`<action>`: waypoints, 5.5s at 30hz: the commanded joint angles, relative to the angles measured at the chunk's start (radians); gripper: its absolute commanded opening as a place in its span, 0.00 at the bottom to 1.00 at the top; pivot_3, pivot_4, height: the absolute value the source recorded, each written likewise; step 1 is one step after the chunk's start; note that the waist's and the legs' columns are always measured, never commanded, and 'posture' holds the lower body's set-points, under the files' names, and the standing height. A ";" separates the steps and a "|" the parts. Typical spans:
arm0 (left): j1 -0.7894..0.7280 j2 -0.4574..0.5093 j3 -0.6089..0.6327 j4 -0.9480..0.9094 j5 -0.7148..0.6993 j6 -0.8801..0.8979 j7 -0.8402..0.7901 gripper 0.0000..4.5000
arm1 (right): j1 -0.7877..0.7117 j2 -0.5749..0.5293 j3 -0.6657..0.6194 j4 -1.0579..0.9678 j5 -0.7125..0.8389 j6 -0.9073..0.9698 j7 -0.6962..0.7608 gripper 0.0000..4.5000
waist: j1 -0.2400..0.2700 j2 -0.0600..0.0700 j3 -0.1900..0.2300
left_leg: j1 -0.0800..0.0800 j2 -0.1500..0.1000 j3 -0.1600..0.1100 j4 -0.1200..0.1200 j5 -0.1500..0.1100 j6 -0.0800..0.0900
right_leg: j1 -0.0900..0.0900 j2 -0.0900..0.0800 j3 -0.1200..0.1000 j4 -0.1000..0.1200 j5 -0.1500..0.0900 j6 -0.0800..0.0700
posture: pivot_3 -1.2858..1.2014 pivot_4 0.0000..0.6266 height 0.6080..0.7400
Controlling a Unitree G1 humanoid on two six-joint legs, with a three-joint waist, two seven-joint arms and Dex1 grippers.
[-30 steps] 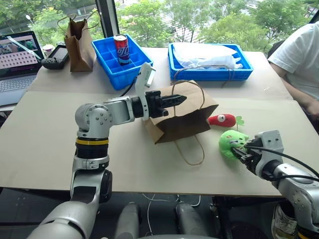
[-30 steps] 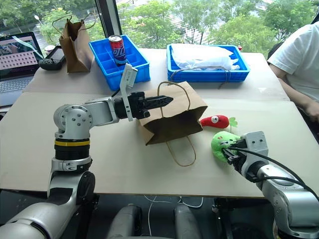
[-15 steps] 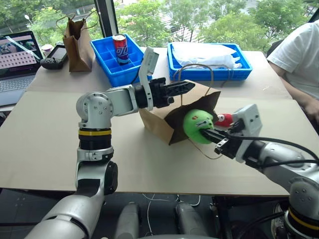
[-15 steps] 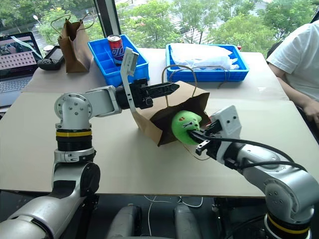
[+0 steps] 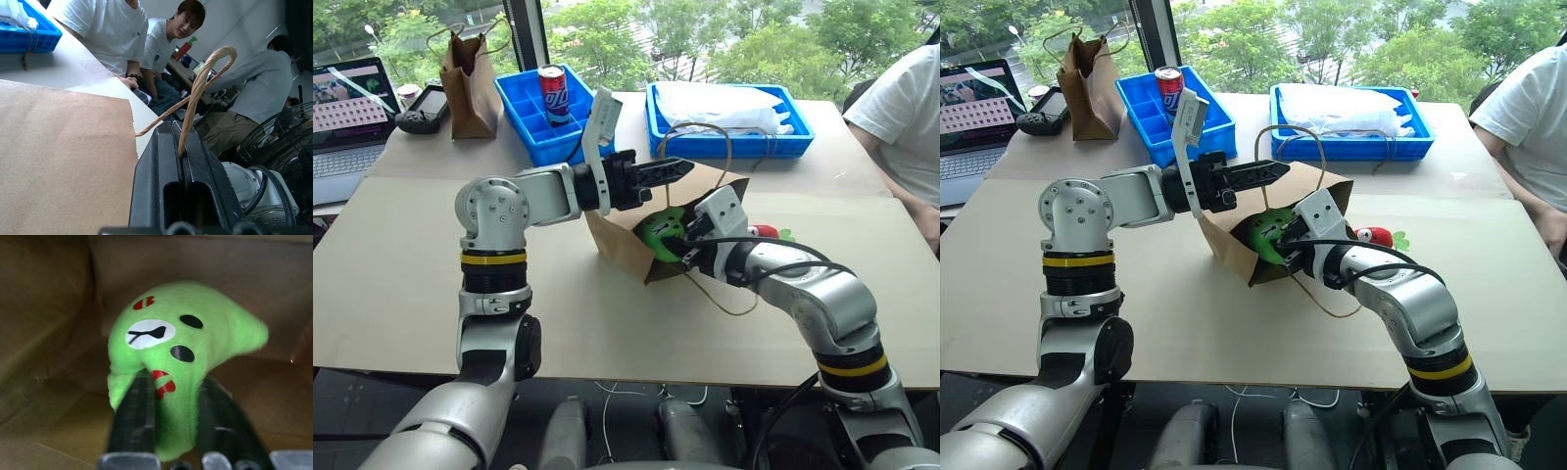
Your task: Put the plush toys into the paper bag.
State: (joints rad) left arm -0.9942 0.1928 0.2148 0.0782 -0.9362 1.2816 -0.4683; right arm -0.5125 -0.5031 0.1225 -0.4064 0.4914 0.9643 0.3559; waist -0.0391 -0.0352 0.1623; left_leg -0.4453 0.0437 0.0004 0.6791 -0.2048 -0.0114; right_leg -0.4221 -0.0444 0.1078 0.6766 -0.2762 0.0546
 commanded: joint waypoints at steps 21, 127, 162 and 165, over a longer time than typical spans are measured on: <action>0.063 0.056 -0.008 -0.121 -0.006 -0.029 0.018 0.00 | 0.057 -0.298 -0.196 0.416 -0.177 -0.280 0.193 1.00 | -0.008 0.000 0.000 | 0.002 0.000 0.001 0.000 0.000 0.000 | 0.002 0.001 0.002 -0.001 0.000 0.000 | 0.52 0.24 0.68; -0.120 0.162 -0.082 0.131 0.168 -0.288 -0.149 0.00 | -0.079 -0.001 -0.474 -0.011 1.218 -0.044 -0.422 0.00 | -0.003 0.007 0.004 | -0.001 0.000 -0.001 -0.003 0.003 -0.002 | 0.000 0.001 0.000 -0.003 0.000 0.000 | 0.52 0.24 0.68; 0.029 0.595 -0.161 0.351 0.442 -0.696 -0.734 1.00 | 0.139 -0.471 -0.342 -0.106 1.018 0.025 -0.104 0.99 | 0.000 0.007 0.004 | -0.005 0.000 -0.002 -0.002 0.003 -0.001 | -0.001 0.000 -0.002 -0.005 0.000 0.000 | 0.52 0.24 0.68; 0.125 0.587 -0.181 0.341 0.473 -0.813 -0.809 1.00 | 0.144 -0.443 -0.214 -0.111 0.821 -0.022 -0.072 0.83 | -0.006 0.007 0.004 | -0.001 0.003 0.000 -0.003 0.002 -0.001 | 0.000 0.001 -0.002 -0.004 0.000 -0.001 | 0.52 0.24 0.68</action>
State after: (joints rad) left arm -0.8866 0.7869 0.0436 0.4466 -0.4792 0.5547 -1.2140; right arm -0.3586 -0.9681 -0.1636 -0.4910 1.4483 0.9778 0.2439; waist -0.0455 -0.0278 0.1659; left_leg -0.4466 0.0466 0.0004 0.6763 -0.2024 -0.0123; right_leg -0.4223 -0.0431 0.1056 0.6730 -0.2756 0.0528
